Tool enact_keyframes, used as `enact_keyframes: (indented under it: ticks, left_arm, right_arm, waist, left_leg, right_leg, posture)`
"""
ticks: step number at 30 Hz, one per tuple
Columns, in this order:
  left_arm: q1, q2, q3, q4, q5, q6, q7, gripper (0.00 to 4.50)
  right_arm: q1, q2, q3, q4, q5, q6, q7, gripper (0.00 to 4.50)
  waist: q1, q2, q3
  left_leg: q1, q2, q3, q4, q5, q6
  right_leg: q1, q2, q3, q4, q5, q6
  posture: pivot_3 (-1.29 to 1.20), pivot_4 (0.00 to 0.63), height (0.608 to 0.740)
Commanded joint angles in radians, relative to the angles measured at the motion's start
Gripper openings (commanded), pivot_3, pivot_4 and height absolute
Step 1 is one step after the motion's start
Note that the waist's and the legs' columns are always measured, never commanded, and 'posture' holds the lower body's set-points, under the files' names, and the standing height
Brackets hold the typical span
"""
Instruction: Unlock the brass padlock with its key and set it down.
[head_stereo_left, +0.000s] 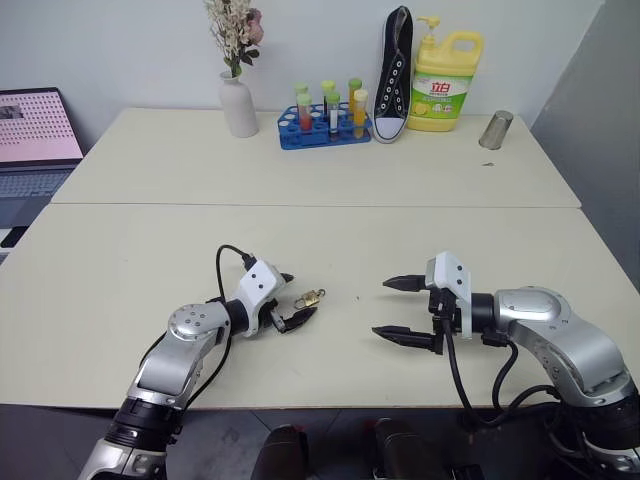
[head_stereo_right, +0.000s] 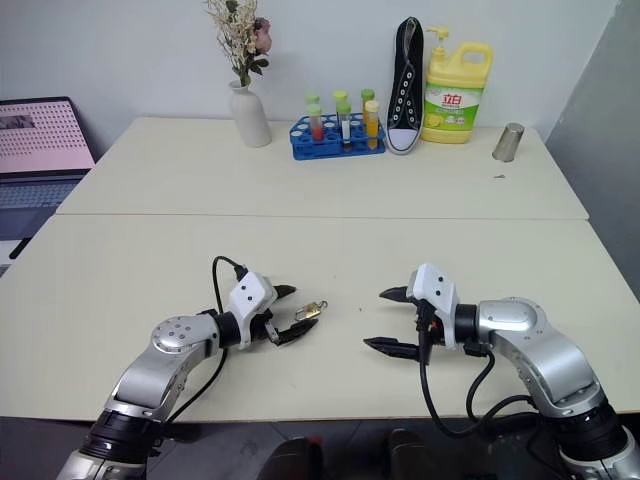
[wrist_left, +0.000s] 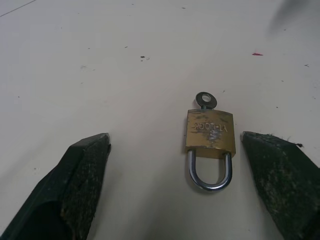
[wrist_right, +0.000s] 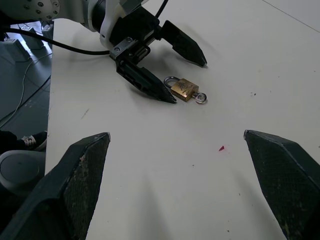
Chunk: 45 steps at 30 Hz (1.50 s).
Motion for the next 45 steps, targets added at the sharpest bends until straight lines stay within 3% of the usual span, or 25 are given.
enact_keyframes:
  ticks: [1, 8, 14, 23, 29, 33, 40, 45]
  left_arm:
    - [-0.018, 0.005, -0.022, 0.008, 0.016, 0.010, -0.019, 3.35]
    - [-0.037, 0.001, -0.056, 0.033, 0.050, 0.008, -0.022, 0.98]
    - [-0.022, 0.003, -0.072, -0.017, 0.046, -0.109, -0.073, 0.96]
    - [-0.121, 0.050, -0.146, -0.004, 0.176, -0.626, -0.180, 0.96]
    - [-0.270, 0.059, -0.171, 0.153, 0.387, -1.111, -0.069, 0.96]
    - [-0.316, 0.056, -0.154, 0.251, 0.501, -1.309, 0.054, 0.96]
    - [-0.346, 0.055, -0.144, 0.306, 0.579, -1.392, 0.187, 0.96]
    - [-0.340, 0.067, -0.153, 0.299, 0.602, -1.390, 0.226, 0.96]
  right_arm:
    - [0.003, -0.008, -0.022, -0.049, 0.023, 0.002, -0.008, 4.50]
    - [0.008, -0.013, -0.020, -0.047, 0.026, -0.004, -0.009, 4.50]
    - [0.029, -0.019, -0.028, -0.042, 0.021, -0.030, -0.006, 4.50]
    - [0.132, -0.036, -0.108, -0.017, -0.019, -0.140, -0.044, 4.50]
    - [0.161, -0.008, -0.177, -0.038, 0.069, -0.101, -0.064, 4.50]
    - [0.121, 0.038, -0.159, -0.053, 0.157, -0.029, -0.082, 4.50]
    - [0.028, 0.082, -0.135, -0.033, 0.302, 0.154, -0.114, 4.50]
    - [-0.018, 0.102, -0.119, -0.006, 0.325, 0.199, -0.120, 4.50]
  waist:
    - [0.000, 0.000, 0.000]
    - [0.000, 0.000, 0.000]
    - [0.001, 0.000, 0.000]
    - [0.004, 0.000, 0.000]
    - [0.004, 0.000, 0.000]
    - [0.000, 0.000, 0.000]
    - [0.001, 0.000, 0.000]
    - [0.001, 0.000, 0.000]
  left_leg:
    - [0.000, 0.000, 0.000, 0.000, 0.000, 0.000]
    - [0.000, 0.000, 0.000, 0.000, 0.000, 0.000]
    - [0.000, 0.000, 0.000, 0.000, 0.000, 0.000]
    - [0.000, 0.000, 0.001, 0.000, 0.000, 0.000]
    - [0.000, -0.001, 0.001, 0.000, 0.000, 0.000]
    - [0.000, 0.000, 0.002, 0.000, 0.000, 0.000]
    - [0.000, 0.000, 0.001, 0.000, 0.000, 0.000]
    - [0.000, 0.000, 0.001, 0.000, 0.000, 0.000]
  right_leg:
    - [0.000, 0.000, 0.000, 0.000, 0.000, 0.000]
    - [0.000, 0.000, 0.000, 0.000, 0.000, 0.000]
    - [0.001, 0.000, 0.000, 0.000, 0.000, 0.000]
    - [0.000, 0.000, 0.001, 0.000, 0.000, 0.000]
    - [0.000, 0.000, 0.001, 0.000, 0.000, 0.000]
    - [0.000, 0.000, 0.002, 0.000, 0.001, -0.002]
    - [0.000, 0.000, 0.001, 0.000, 0.003, -0.003]
    - [0.000, 0.000, 0.000, 0.000, 0.003, -0.003]
  posture:
    - [0.00, 0.150, 0.740]
    - [0.00, 0.150, 0.740]
    - [0.00, 0.150, 0.740]
    - [0.00, 0.150, 0.740]
    - [0.00, 0.150, 0.740]
    - [0.00, 0.150, 0.740]
    - [0.00, 0.150, 0.740]
    - [0.00, 0.150, 0.740]
